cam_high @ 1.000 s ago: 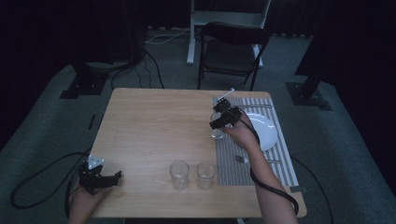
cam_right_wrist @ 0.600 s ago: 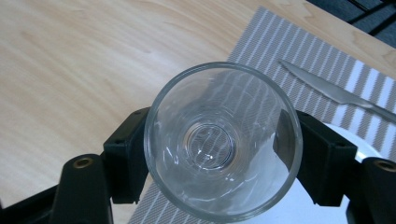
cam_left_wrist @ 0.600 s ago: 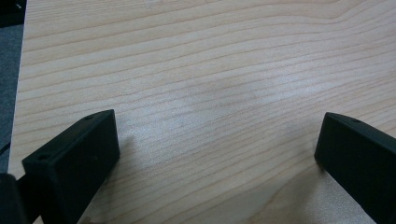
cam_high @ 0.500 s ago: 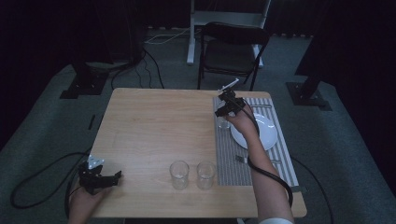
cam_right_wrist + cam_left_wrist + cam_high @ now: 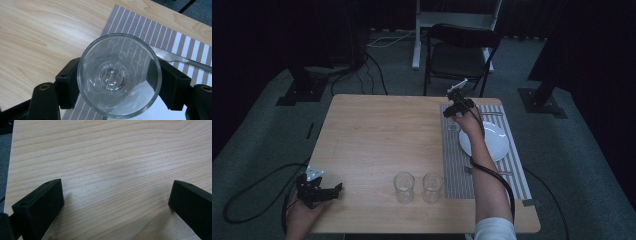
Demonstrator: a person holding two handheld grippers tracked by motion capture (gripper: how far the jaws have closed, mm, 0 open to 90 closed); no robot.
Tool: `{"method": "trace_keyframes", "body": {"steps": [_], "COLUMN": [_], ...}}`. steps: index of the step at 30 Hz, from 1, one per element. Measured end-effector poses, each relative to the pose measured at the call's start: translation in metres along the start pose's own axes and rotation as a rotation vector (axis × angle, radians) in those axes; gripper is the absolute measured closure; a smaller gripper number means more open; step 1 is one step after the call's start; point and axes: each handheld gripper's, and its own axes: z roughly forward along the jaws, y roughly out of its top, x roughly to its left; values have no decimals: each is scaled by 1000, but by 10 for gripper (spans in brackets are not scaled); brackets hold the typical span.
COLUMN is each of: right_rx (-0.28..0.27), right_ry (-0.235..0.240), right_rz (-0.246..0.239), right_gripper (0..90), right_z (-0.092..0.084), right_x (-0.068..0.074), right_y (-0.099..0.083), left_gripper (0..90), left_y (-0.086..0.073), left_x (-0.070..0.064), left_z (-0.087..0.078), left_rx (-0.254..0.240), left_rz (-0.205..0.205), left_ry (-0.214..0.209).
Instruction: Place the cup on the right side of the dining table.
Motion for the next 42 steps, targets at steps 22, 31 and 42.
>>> {"method": "trace_keyframes", "body": {"steps": [22, 31, 42], "right_rx": [-14, -52, -69], "right_ry": [22, 32, 57], "right_rz": [108, 139, 171], "right_gripper": [283, 173, 173], "right_z": [24, 21, 21], "right_x": [-19, -20, -21], "right_y": [1, -7, -28], "left_gripper": [2, 2, 2], "left_y": [-1, -1, -1], "left_x": [-1, -1, -1], "left_z": [-1, -1, -1], "left_rx": [1, 2, 2], "left_rz": [16, 17, 17], "left_ry": [-15, -15, -15]}}
